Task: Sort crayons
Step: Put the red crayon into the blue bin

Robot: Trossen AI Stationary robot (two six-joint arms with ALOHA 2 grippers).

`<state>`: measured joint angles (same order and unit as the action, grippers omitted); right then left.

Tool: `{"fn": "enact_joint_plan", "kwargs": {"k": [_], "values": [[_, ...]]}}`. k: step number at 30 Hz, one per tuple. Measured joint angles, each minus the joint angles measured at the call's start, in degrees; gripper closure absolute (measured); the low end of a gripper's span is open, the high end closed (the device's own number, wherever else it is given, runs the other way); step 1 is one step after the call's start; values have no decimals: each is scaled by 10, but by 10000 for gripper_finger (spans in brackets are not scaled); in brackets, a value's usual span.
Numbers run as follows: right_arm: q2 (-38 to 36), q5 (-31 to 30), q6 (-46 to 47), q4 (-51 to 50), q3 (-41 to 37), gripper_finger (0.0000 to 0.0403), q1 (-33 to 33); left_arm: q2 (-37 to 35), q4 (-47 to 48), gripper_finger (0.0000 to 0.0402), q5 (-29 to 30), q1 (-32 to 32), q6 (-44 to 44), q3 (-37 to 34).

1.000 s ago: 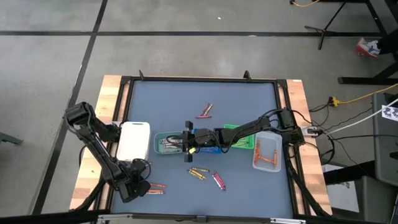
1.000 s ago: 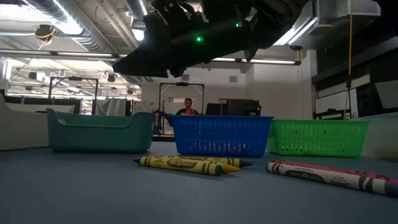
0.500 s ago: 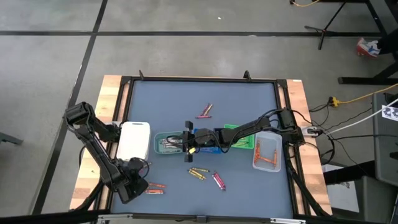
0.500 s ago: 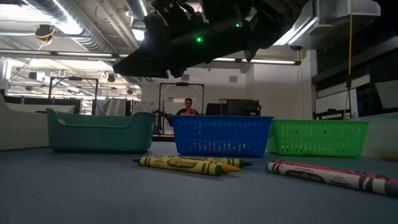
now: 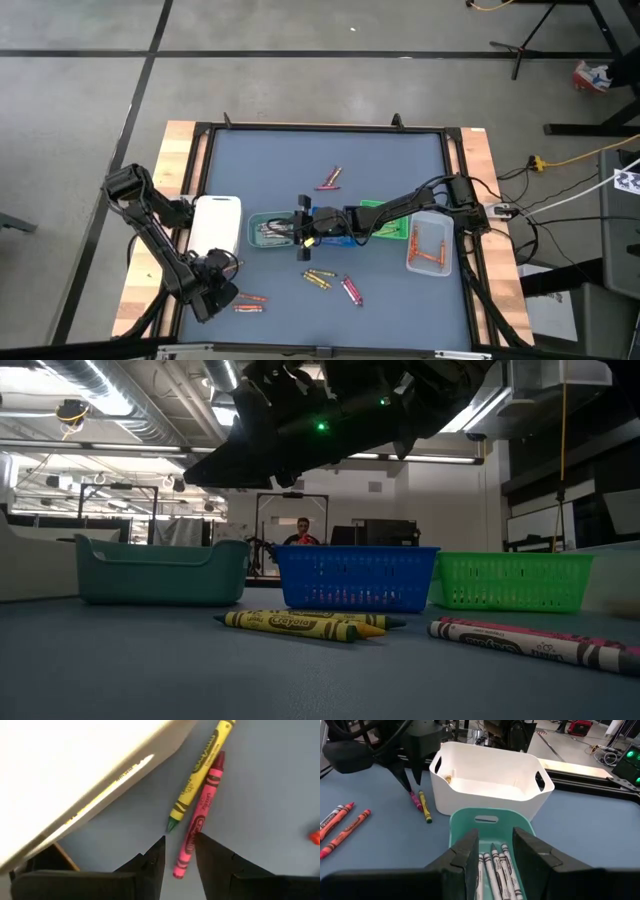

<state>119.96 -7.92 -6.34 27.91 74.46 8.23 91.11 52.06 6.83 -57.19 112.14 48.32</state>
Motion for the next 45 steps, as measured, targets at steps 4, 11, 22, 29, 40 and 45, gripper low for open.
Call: {"fn": "enact_joint_plan", "kwargs": {"k": [4,11,22,29,40,45], "values": [[0,0,0,-9,0,285,0,0,-30,310,1,0,-1,-17],[0,0,0,-10,0,285,0,-3,-56,310,-3,0,-1,-34],[0,0,0,-10,0,285,0,-2,-62,347,-17,0,-1,-35],[-3,0,-2,-16,7,285,0,-2,-61,387,-18,0,-4,-35],[-60,0,-36,-207,81,285,0,2,-20,393,-9,2,-30,-4],[-78,0,-47,-345,130,285,0,2,-20,394,6,5,-39,24]]}}
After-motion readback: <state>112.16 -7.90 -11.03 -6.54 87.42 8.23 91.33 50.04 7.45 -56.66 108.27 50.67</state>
